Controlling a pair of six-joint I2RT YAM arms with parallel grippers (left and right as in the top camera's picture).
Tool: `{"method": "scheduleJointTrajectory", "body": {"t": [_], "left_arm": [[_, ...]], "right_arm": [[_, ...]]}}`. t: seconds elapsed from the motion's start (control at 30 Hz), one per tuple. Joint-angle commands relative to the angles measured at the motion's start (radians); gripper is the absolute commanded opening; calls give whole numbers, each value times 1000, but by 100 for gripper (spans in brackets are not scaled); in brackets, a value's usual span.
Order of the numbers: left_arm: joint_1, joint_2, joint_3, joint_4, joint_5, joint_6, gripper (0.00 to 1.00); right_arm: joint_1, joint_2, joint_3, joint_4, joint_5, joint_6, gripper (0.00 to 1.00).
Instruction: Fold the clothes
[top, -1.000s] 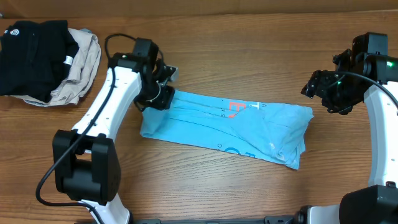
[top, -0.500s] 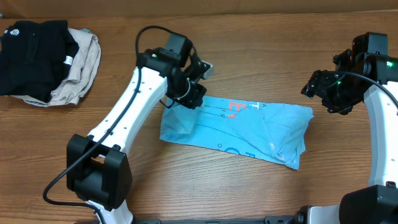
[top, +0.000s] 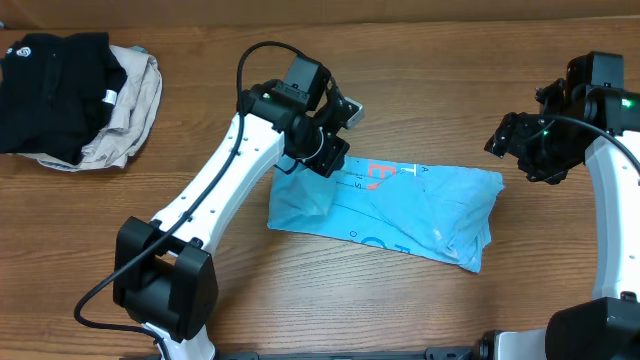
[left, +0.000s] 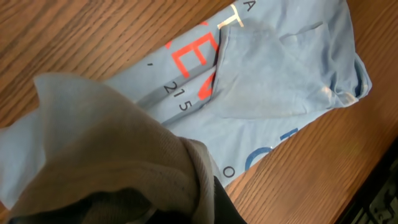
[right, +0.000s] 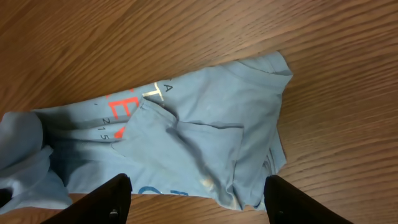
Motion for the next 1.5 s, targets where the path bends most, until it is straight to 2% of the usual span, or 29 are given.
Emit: {"method": "scheduleJointTrajectory", "body": {"t": [0.0,0.23,0.33,0.4,0.47,0.5,0.67,0.8,0.87,0.9,0.97,1.13,1.3,1.47], "left_arm": [[-18,1,22,14,26,-26,5],[-55,1,22,40,23,-35,6],[-72,1,22,58,23,-40,46],[-84,1,22,71,23,-40,63],[-96,1,22,81,23,-40,89],[-101,1,22,85,23,-40,98],[-98,1,23,91,22,-40,100],[-58,1,22,31,-6,-40,100],[-40,2,19,-7,-54,-39,96],[-33,2,15,-17,-71,-39,91],[-25,5,-4,-19,-90,-37,73],[-27,34,-79,34,-100,-28,5],[-25,119,-113,63,-236,-65,4],[-34,222,-113,45,-236,-65,4]], "right_arm": [[3,-5,13,6,14,0,72],[3,-5,13,6,14,0,72],[3,-5,13,6,14,0,72],[3,-5,13,6,14,0,72],[3,-5,13,6,14,0,72],[3,-5,13,6,14,0,72],[3,-5,13,5,14,0,72],[3,-5,13,3,14,0,72],[3,-5,13,5,14,0,72],[3,-5,13,7,14,0,72],[3,-5,13,14,14,0,72],[3,-5,13,17,14,0,72],[3,-5,13,5,14,0,72],[3,-5,13,2,14,0,72]]}}
